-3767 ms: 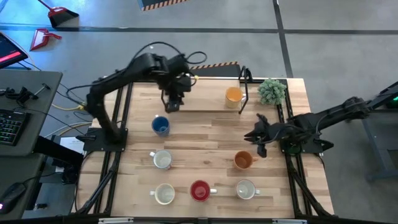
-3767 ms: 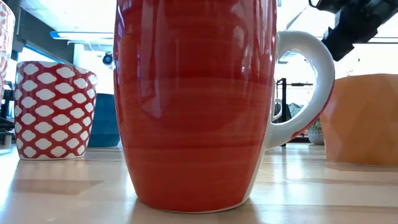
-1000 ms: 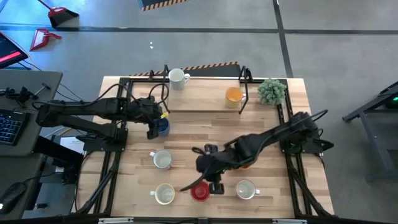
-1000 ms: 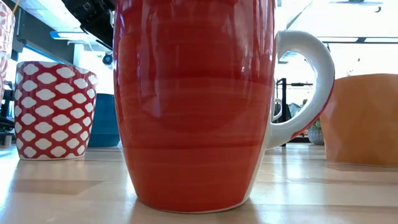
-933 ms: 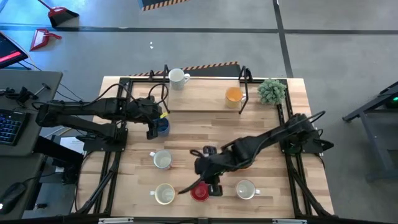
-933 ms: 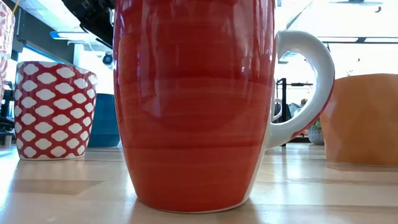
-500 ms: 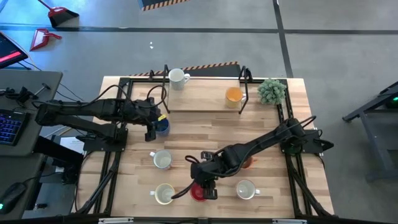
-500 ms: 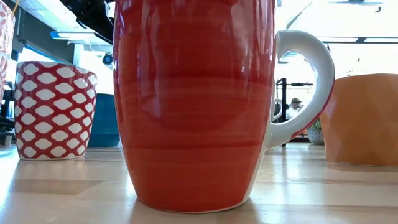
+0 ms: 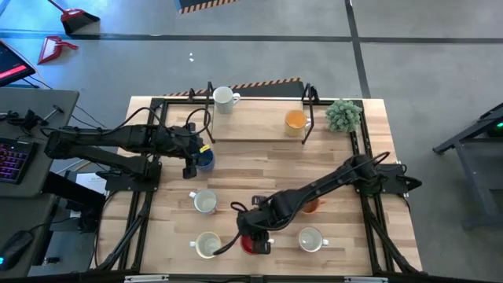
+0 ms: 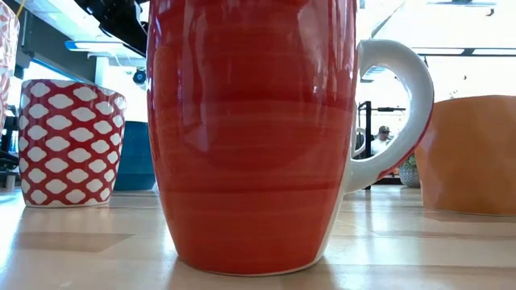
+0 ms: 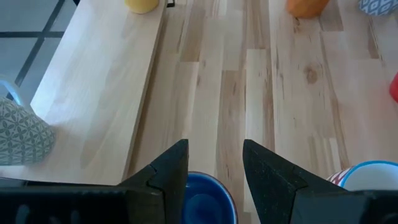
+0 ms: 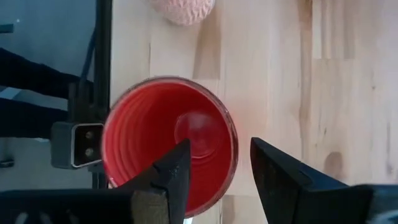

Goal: Place coffee mugs
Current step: Put the red mug on the shelf

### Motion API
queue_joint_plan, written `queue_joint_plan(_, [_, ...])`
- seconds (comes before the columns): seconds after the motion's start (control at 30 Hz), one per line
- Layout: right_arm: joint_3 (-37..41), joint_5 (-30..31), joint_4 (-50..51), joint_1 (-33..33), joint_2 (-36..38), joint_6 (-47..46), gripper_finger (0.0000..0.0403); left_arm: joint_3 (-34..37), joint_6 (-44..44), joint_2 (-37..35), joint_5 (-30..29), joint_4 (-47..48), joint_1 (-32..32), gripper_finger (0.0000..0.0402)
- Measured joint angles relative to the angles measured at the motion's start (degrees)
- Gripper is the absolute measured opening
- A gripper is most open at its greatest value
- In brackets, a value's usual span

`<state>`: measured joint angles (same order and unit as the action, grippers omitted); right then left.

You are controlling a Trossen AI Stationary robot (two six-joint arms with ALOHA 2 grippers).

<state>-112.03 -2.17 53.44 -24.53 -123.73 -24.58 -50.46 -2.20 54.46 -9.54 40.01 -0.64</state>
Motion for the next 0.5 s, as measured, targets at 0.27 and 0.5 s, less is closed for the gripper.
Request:
queue_joint_plan(0.27, [0.0,0.2,-1.0,0.0,-2.1,0.5,0.0145,0.0,-1.0,0.0,0.0,0.0,0.0,0.0140])
queue_joint_plan(0.5, [0.0,0.4,-1.7,0.0,-4.0,0.6,0.0143,0.0,-1.1,0.0,0.3,0.0,0.0,0.0140])
